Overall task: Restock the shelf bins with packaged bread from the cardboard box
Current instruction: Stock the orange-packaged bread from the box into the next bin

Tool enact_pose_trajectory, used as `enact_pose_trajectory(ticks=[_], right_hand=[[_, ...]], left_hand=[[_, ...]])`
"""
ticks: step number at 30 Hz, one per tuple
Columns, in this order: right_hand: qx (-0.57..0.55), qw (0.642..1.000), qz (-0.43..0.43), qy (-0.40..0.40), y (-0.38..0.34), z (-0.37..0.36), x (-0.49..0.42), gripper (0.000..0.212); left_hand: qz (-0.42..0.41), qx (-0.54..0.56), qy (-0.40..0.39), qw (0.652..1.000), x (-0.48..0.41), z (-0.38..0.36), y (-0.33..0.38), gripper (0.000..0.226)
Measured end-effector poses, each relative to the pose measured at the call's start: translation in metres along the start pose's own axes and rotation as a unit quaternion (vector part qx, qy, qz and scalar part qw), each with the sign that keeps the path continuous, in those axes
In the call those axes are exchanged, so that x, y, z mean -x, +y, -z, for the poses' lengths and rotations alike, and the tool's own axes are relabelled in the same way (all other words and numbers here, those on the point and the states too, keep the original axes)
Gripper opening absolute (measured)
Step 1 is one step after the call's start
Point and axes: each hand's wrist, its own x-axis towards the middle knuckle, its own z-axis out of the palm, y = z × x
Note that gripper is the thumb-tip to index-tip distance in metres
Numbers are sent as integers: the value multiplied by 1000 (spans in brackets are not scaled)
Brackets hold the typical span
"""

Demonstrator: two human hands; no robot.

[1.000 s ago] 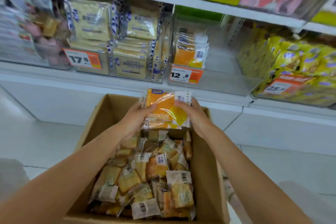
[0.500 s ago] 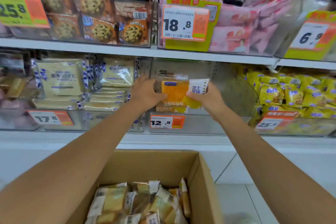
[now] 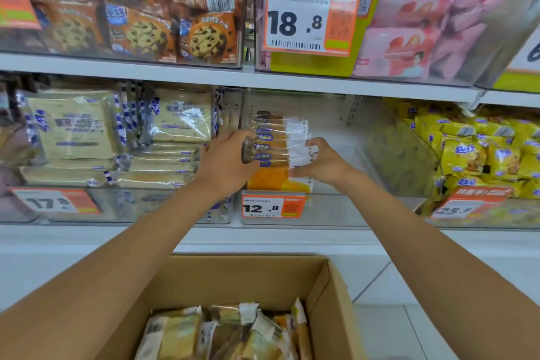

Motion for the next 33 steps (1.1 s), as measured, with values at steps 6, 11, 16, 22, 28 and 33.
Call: enact_pose_trajectory(ticks=[6, 11, 16, 22, 28, 33], right_hand=[[95, 974, 134, 157, -5, -13, 45, 59], [70, 964, 213, 144, 2, -55, 114, 20], [146, 981, 110, -64, 80, -121, 154, 19], [175, 960, -93, -200, 208, -199, 165, 31], [136, 936, -208, -249, 268, -255, 150, 84], [278, 917, -166, -231, 278, -285, 141, 39]], left_hand=[[-17, 15, 82, 996, 29, 17, 12, 33], [29, 101, 87, 991, 89, 23, 13, 11], [121, 44, -75, 989, 161, -8, -46, 15], [266, 91, -173, 944, 242, -56, -134, 20], [370, 144, -204, 895, 287, -98, -182, 16], [398, 183, -184, 880, 293, -108, -190, 14]])
